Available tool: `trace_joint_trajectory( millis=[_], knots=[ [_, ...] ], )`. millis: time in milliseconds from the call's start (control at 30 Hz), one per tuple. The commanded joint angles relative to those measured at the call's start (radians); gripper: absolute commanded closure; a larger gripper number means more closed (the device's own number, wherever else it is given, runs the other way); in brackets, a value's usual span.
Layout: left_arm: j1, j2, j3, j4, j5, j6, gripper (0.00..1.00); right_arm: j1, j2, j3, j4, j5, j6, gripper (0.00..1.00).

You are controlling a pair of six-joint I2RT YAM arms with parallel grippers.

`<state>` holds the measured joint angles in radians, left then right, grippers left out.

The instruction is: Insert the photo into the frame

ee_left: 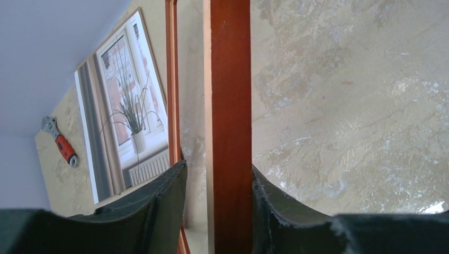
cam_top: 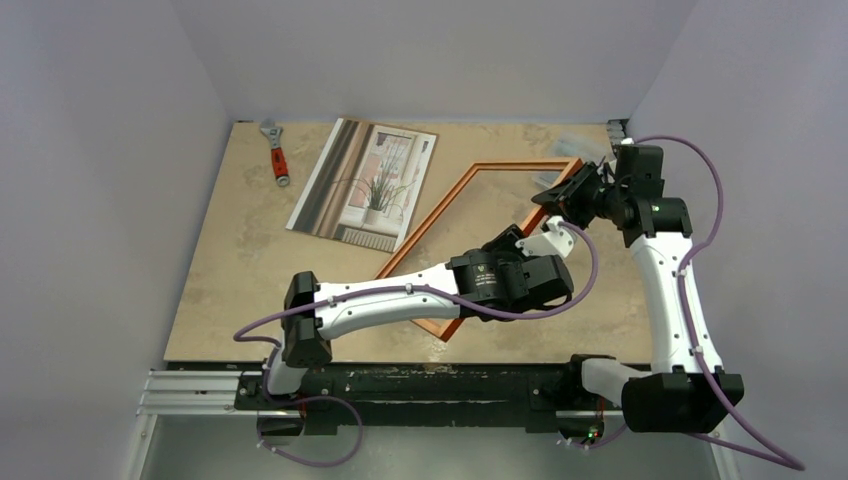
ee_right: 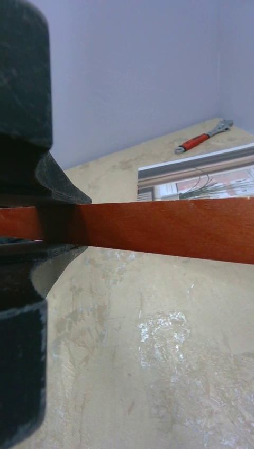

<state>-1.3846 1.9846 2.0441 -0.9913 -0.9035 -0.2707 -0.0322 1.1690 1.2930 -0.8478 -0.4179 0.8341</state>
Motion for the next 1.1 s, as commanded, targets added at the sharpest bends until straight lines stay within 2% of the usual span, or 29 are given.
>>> trace_joint_trajectory(
  millis=[0, 167, 233, 333, 500, 600, 733, 800, 1067],
  knots=[
    [-0.011, -0.020, 0.050, -0.027, -0.091, 0.034, 0.65, -0.003, -0.033, -0.014, 0.050, -0.015, -0.055, 1.00],
    [-0.014, -0.029, 0.058, -0.040, -0.114, 0.033, 0.92, -0.003, -0.058, -0.047, 0.099, -0.048, -0.066, 0.99],
    [-0.014, -0.037, 0.059, -0.040, -0.123, 0.033, 1.00, -0.003, -0.062, -0.061, 0.113, -0.061, -0.068, 0.98],
    [-0.014, -0.054, 0.063, -0.041, -0.137, 0.039, 1.00, -0.003, -0.063, -0.072, 0.132, -0.086, -0.076, 0.93],
    [-0.014, -0.084, 0.060, -0.037, -0.140, 0.041, 1.00, -0.003, -0.063, -0.075, 0.157, -0.119, -0.076, 0.65],
    [-0.014, -0.086, 0.049, -0.020, -0.118, 0.054, 1.00, -0.003, -0.070, -0.077, 0.181, -0.150, -0.071, 0.57],
    [-0.021, -0.052, 0.055, 0.000, -0.102, 0.085, 1.00, -0.003, -0.075, -0.096, 0.210, -0.161, -0.063, 0.64],
    [-0.024, -0.027, 0.074, -0.012, -0.105, 0.089, 1.00, -0.003, -0.068, -0.104, 0.209, -0.160, -0.070, 0.71],
    [-0.024, 0.002, 0.101, -0.030, -0.093, 0.101, 0.99, -0.003, -0.051, -0.129, 0.222, -0.217, -0.084, 0.75]
  ],
)
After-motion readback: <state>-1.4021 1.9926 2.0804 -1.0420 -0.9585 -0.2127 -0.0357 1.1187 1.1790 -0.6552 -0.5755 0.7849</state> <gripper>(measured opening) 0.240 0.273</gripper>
